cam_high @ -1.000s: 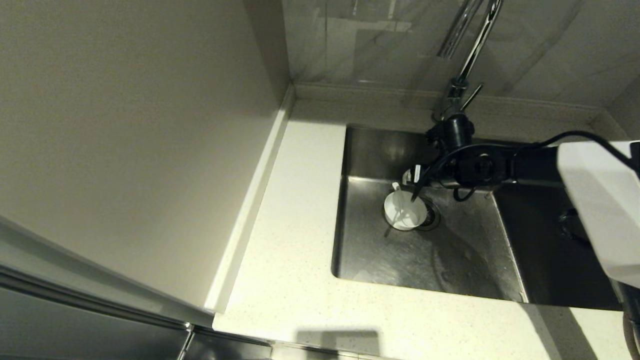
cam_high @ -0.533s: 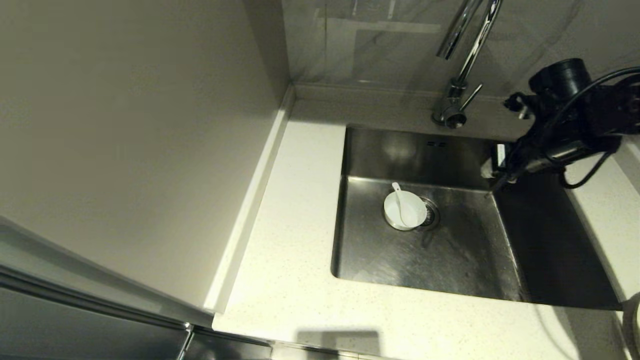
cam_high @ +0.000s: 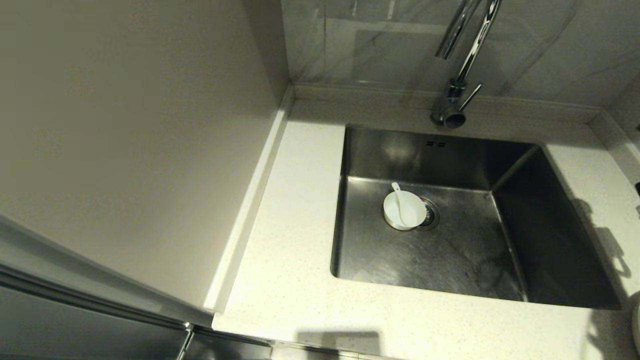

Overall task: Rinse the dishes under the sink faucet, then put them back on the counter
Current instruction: Put a plate into the sink

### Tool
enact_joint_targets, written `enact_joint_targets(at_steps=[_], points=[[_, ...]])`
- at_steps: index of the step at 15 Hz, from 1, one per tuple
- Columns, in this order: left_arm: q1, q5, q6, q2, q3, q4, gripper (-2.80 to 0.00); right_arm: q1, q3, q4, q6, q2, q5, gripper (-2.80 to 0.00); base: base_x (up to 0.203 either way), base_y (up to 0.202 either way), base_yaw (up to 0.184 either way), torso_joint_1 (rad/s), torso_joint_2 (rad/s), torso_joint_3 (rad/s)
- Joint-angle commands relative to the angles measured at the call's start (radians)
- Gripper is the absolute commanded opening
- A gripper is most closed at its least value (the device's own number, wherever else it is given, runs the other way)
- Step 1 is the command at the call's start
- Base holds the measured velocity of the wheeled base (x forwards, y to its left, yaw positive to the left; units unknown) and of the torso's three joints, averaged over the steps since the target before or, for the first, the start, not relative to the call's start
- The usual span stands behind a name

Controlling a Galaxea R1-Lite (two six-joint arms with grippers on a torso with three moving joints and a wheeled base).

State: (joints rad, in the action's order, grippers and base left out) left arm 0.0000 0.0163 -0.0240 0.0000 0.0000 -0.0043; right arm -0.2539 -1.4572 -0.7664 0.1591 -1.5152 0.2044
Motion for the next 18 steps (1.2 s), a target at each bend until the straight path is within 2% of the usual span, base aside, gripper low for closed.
enact_joint_targets(at_steps=[1,3,4,6,7,8,11,13,15,18], points=[[0.0,0.001,-0.001,-0.003,0.0,0.0,-2.8,-0.049,0.061,-0.009,0.005,0.107,0.003,-2.8,0.0,0.0,0.0,0.0,0.0,0.0],[0.0,0.001,-0.001,-0.003,0.0,0.0,-2.8,-0.085,0.144,-0.037,0.005,0.179,-0.062,-2.8,0.0,0.0,0.0,0.0,0.0,0.0],[0.0,0.001,-0.001,-0.003,0.0,0.0,-2.8,-0.12,0.169,-0.094,0.003,0.224,-0.12,-2.8,0.0,0.0,0.0,0.0,0.0,0.0],[0.0,0.001,-0.001,-0.003,0.0,0.0,-2.8,-0.207,0.199,-0.265,0.0,0.294,-0.288,-2.8,0.0,0.0,0.0,0.0,0.0,0.0],[0.0,0.001,-0.001,-0.003,0.0,0.0,-2.8,-0.24,0.209,-0.323,-0.039,0.313,-0.332,-2.8,0.0,0.0,0.0,0.0,0.0,0.0],[0.0,0.001,-0.001,-0.003,0.0,0.0,-2.8,-0.253,0.213,-0.342,-0.117,0.319,-0.348,-2.8,0.0,0.0,0.0,0.0,0.0,0.0],[0.0,0.001,-0.001,-0.003,0.0,0.0,-2.8,-0.276,0.218,-0.351,-0.367,0.298,-0.35,-2.8,0.0,0.0,0.0,0.0,0.0,0.0],[0.0,0.001,-0.001,-0.003,0.0,0.0,-2.8,-0.305,0.224,-0.35,-0.526,0.251,-0.311,-2.8,0.0,0.0,0.0,0.0,0.0,0.0],[0.0,0.001,-0.001,-0.003,0.0,0.0,-2.8,-0.4,0.259,-0.338,-0.553,0.227,-0.279,-2.8,0.0,0.0,0.0,0.0,0.0,0.0],[0.0,0.001,-0.001,-0.003,0.0,0.0,-2.8,-0.48,0.428,-0.199,-0.494,0.217,-0.187,-2.8,0.0,0.0,0.0,0.0,0.0,0.0]])
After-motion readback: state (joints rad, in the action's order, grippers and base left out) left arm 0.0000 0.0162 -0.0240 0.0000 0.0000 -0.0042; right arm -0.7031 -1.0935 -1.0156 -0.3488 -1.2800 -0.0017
